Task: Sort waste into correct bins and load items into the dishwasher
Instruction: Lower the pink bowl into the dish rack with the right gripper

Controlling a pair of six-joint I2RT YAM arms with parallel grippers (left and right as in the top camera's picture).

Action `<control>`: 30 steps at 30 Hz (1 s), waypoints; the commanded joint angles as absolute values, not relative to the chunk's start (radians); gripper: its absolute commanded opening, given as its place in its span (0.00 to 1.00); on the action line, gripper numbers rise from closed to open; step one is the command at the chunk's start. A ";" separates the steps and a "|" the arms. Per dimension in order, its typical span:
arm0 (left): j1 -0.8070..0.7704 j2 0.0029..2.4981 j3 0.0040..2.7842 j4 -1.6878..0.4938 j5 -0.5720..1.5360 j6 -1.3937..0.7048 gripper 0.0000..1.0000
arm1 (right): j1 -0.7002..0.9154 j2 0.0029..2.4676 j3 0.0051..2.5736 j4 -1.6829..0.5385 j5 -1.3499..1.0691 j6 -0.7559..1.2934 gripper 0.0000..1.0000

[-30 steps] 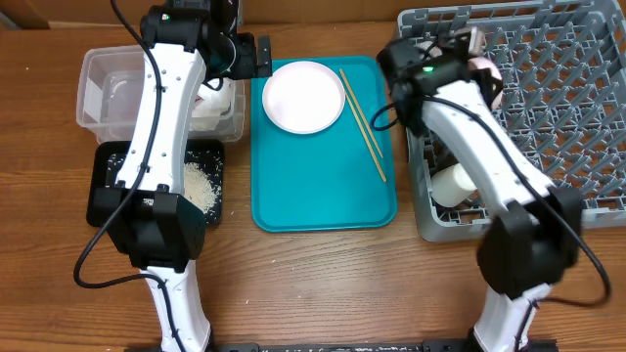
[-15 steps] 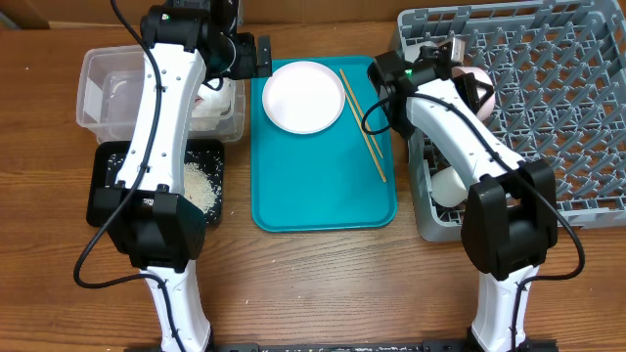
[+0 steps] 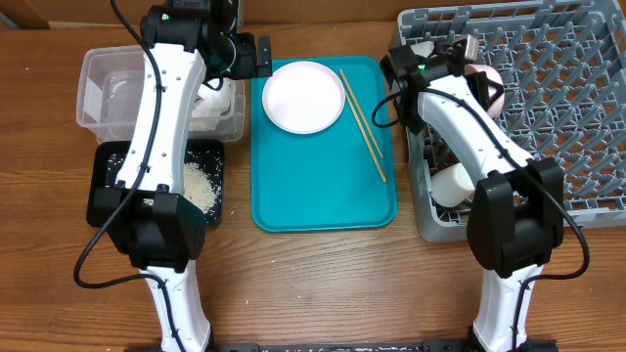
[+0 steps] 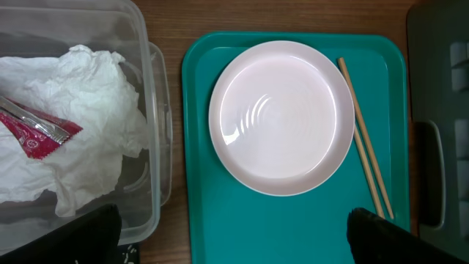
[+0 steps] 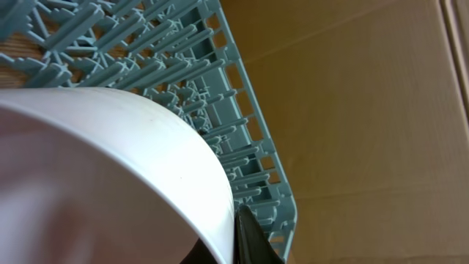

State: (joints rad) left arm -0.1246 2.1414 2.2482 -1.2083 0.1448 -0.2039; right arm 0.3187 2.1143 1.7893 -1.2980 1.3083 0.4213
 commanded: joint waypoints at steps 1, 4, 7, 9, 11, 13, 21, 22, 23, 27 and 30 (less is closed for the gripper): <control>-0.128 2.131 2.273 -1.208 0.146 -0.210 1.00 | 0.319 2.144 1.783 -1.293 1.303 0.442 0.04; -0.128 2.131 2.273 -1.208 0.146 -0.210 1.00 | 0.319 2.151 1.778 -1.296 1.302 0.442 0.04; -0.128 2.131 2.273 -1.208 0.146 -0.210 1.00 | 0.326 2.151 1.777 -1.306 1.283 0.442 0.04; -0.128 2.131 2.273 -1.208 0.146 -0.210 1.00 | 0.335 2.151 1.777 -1.316 1.276 0.442 0.04; -0.128 2.131 2.273 -1.208 0.146 -0.210 1.00 | 0.344 2.151 1.777 -1.323 1.261 0.441 0.04; -0.128 2.131 2.273 -1.208 0.146 -0.210 1.00 | 0.352 2.151 1.777 -1.335 1.240 0.442 0.04; -0.128 2.131 2.273 -1.208 0.146 -0.210 1.00 | 0.361 2.151 1.777 -1.373 1.139 0.442 0.04; -0.128 2.131 2.273 -1.208 0.146 -0.210 1.00 | 0.361 2.151 1.777 -1.384 1.139 0.442 0.04; -0.128 2.131 2.273 -1.208 0.146 -0.210 1.00 | 0.361 2.151 1.777 -1.392 1.139 0.442 0.05; -0.128 2.131 2.273 -1.208 0.146 -0.210 1.00 | 0.367 2.151 1.778 -1.435 1.139 0.442 0.14; -0.128 2.131 2.273 -1.208 0.146 -0.210 1.00 | 0.387 2.150 1.781 -1.454 1.138 0.443 0.20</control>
State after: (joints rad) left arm -0.1246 2.1414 2.2482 -1.2083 0.1452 -0.2039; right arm 0.3611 2.1429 1.7809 -1.4475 1.1782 0.4404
